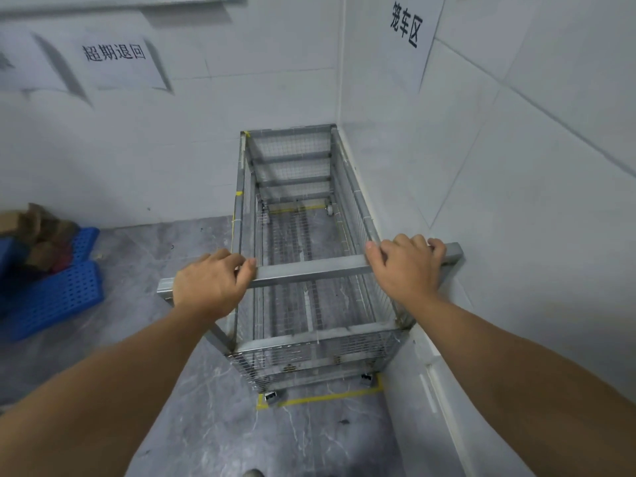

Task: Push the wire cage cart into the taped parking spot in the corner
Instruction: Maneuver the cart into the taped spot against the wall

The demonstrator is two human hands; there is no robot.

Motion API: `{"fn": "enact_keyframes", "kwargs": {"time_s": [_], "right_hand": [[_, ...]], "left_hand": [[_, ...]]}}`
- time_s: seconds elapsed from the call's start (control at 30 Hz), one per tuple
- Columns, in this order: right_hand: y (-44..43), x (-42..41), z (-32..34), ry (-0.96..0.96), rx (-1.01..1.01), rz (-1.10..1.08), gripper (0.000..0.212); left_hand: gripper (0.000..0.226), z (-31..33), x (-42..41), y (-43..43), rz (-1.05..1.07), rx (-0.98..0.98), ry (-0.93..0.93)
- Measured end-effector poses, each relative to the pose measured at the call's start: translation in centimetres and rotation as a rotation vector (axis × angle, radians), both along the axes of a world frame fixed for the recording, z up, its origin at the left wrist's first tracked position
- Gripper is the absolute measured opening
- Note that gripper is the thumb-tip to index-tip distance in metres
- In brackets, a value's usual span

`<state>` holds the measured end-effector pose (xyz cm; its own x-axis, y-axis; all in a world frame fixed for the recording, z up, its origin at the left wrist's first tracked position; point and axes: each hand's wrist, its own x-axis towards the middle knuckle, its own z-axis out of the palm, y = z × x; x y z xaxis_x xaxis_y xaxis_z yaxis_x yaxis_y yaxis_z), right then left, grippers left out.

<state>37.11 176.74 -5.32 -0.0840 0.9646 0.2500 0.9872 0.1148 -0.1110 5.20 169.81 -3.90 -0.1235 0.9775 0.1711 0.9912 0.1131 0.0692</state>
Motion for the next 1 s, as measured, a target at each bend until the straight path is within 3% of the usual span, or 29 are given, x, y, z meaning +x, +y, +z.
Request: {"fn": "enact_keyframes", "kwargs": {"time_s": [0.3, 0.5, 0.63, 0.83, 1.0], "right_hand": [[1.3, -0.1, -2.7, 0.081, 0.398, -0.001, 0.041], [2.7, 0.3, -3.9, 0.098, 0.55, 0.032, 0.038], [2.0, -0.1, -3.2, 0.118, 0.438, 0.007, 0.037], [0.9, -0.2, -0.2, 0.045, 0.05, -0.001, 0.053], [0.1, 0.0, 1.6, 0.026, -0.104, 0.082, 0.059]], "left_hand": [[0.048, -0.9, -0.2, 0.6, 0.011, 0.111, 0.028], [0.049, -1.6, -0.2, 1.3, 0.04, 0.144, 0.029], [0.048, -1.0, 0.0, 1.0, 0.067, 0.076, 0.029], [0.051, 0.4, 0.4, 0.9, 0.101, -0.107, 0.054], [0.056, 1.0, 1.4, -0.8, 0.117, -0.092, -0.006]]}}
